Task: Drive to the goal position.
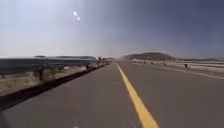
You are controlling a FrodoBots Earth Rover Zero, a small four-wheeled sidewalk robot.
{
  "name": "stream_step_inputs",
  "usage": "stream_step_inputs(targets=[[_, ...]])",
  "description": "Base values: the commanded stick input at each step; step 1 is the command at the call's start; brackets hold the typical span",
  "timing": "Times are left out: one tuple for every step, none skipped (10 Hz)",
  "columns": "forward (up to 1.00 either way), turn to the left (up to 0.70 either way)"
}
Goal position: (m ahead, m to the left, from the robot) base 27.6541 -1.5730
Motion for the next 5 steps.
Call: stream_step_inputs(targets=[[0.50,0.00],[0.50,0.00],[0.50,0.00],[0.50,0.00],[0.50,0.00]])
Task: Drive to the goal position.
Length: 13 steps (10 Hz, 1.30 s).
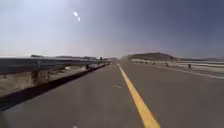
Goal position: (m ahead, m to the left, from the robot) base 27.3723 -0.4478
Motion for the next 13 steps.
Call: stream_step_inputs(targets=[[0.50,0.00],[0.50,0.00],[0.50,0.00],[0.50,0.00],[0.50,0.00],[0.50,0.00],[0.50,0.00],[0.50,0.00],[0.50,0.00],[0.50,0.00],[0.50,0.00],[0.50,0.00],[0.50,0.00]])
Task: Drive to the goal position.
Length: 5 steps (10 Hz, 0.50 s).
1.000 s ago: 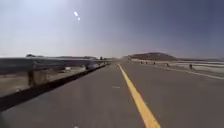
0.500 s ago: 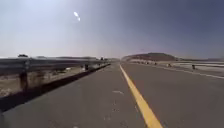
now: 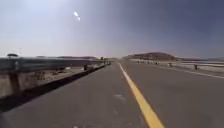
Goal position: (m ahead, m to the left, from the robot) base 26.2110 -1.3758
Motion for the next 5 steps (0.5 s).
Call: stream_step_inputs(targets=[[0.50,0.00],[0.50,0.00],[0.50,0.00],[0.50,0.00],[0.50,0.00]])
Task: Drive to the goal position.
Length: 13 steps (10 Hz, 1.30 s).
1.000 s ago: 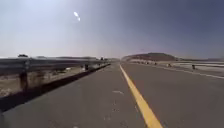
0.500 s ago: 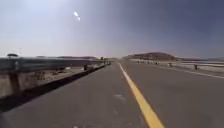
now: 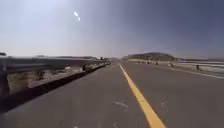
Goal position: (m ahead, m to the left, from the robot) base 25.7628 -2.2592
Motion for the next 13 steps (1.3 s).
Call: stream_step_inputs(targets=[[0.50,0.00],[0.50,0.00],[0.50,0.00],[0.50,0.00],[0.50,0.00],[0.50,0.00],[0.50,0.00],[0.50,0.00],[0.50,0.00],[0.50,0.00],[0.50,0.00],[0.50,0.00],[0.50,0.00]])
